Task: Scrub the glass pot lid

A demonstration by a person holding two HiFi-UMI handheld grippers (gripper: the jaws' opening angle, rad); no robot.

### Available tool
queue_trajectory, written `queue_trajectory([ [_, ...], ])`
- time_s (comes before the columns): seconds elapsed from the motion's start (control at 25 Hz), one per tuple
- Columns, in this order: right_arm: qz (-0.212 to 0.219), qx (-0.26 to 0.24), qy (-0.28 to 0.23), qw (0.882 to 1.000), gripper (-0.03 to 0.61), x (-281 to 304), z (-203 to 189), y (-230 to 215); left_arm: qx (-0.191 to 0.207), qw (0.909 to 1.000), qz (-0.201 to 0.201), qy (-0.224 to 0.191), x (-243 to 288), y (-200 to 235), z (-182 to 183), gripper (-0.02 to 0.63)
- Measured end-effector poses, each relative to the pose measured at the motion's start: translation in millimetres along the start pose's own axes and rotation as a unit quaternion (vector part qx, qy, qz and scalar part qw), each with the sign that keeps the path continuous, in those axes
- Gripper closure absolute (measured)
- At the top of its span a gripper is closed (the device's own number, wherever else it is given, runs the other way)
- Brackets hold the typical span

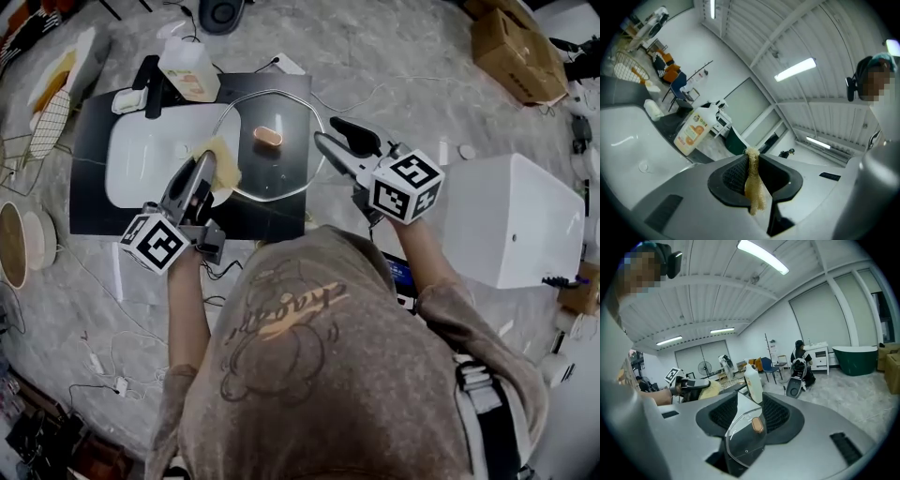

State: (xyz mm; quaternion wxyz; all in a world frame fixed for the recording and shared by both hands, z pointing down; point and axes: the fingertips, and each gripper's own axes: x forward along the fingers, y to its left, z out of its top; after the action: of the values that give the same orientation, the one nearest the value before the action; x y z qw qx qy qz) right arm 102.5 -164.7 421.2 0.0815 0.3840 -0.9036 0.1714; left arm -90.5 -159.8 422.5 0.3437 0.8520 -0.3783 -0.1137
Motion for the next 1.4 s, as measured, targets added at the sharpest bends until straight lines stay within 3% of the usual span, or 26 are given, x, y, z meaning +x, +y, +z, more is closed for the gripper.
queue_trajectory([
  [0.12, -0.013, -0.024, -0.020, 0.999, 0.452, -3, 0, 3, 0.077, 0.9968, 0.018, -0.007, 7, -5, 0, 0.541],
  [0.16, -0.018, -0.031, -0.029, 0.999, 0.500, -3, 0, 4, 0.102, 0.9944, 0.026, -0.012, 8, -6, 1, 0.541],
  [0.32, -0.035, -0.041, -0.060, 0.997, 0.574, -1, 2, 5, 0.181, 0.9816, 0.049, -0.033, 11, -8, 3, 0.541],
  [0.52, -0.039, -0.066, -0.066, 0.995, 0.577, 13, -8, 11, 0.251, 0.9647, 0.070, -0.040, 12, -2, -7, 0.541],
  [0.72, -0.042, -0.060, -0.055, 0.996, 0.577, 27, -28, 10, 0.268, 0.9583, 0.096, -0.024, 14, 15, -22, 0.541],
  [1.4, -0.048, -0.037, -0.079, 0.995, 0.578, 22, -22, 10, 0.246, 0.9606, 0.121, -0.047, -2, 10, -20, 0.540],
])
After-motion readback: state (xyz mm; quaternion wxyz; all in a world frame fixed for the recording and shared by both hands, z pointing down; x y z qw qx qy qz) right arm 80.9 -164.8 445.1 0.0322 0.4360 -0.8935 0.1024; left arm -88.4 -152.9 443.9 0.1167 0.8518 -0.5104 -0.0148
